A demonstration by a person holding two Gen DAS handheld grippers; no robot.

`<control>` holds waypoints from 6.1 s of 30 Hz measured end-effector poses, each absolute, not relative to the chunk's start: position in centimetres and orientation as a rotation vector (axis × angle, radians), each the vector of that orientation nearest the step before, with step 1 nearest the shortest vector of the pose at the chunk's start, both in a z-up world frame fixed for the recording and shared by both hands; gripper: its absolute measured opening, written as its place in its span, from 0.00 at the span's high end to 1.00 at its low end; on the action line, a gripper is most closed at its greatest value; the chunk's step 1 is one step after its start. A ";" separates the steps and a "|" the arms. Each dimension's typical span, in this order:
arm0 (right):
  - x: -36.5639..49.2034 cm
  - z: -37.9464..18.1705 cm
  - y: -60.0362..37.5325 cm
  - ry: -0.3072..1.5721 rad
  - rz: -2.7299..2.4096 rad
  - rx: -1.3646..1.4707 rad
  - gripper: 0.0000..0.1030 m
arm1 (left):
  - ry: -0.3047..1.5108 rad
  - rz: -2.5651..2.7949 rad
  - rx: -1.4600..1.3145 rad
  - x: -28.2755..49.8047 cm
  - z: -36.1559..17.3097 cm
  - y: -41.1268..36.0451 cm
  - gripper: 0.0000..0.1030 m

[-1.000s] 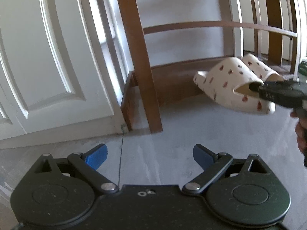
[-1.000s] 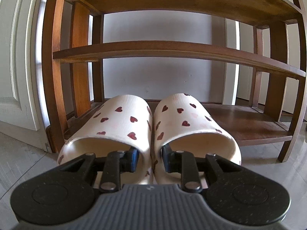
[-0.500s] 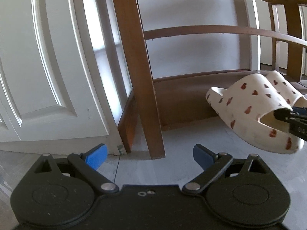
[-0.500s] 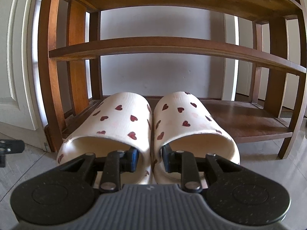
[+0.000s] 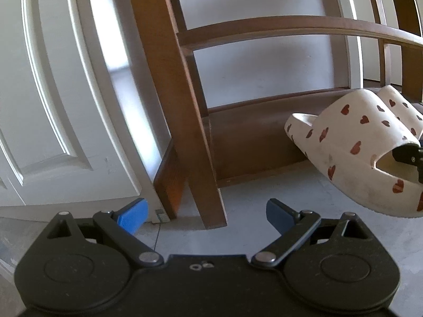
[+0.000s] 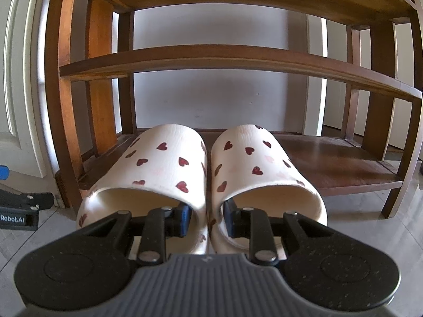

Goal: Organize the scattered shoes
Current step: 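Push the slides onto the bottom shelf and open the right gripper, then withdraw the right gripper and move it to the blue-grey sneakers on the floor, then close the right gripper on the heels of both blue-grey sneakers, then lift the blue-grey sneakers with the right gripper and carry them toward the rack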

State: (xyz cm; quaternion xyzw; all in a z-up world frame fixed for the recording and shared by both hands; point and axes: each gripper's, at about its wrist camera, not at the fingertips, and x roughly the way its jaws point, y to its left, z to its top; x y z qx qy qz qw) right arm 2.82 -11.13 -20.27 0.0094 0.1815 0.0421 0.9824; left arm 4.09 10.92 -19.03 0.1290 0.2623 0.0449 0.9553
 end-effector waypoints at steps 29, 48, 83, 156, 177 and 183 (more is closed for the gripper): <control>11.8 -20.1 -9.5 0.397 -0.004 0.007 0.69 | 0.575 0.099 0.265 2.2 -18.8 14.4 0.06; 13.5 -20.4 -8.1 0.434 0.003 -0.096 0.63 | 0.556 0.101 0.229 6.8 -18.9 13.0 0.06; 6.3 -18.2 -9.2 0.346 0.063 -0.110 0.33 | 0.514 0.044 0.248 10.5 -20.0 11.8 0.06; -11.3 -21.3 31.3 0.903 1.055 -0.601 0.37 | 0.681 0.699 -0.142 -23.4 -16.2 42.2 0.23; -5.7 -22.5 -2.0 0.982 0.548 -0.612 0.37 | 0.654 -0.009 0.190 -12.2 -18.4 19.7 0.20; -6.4 -22.9 -10.9 1.008 0.341 -0.493 0.37 | 0.637 -0.175 0.272 -9.5 -18.2 12.4 0.20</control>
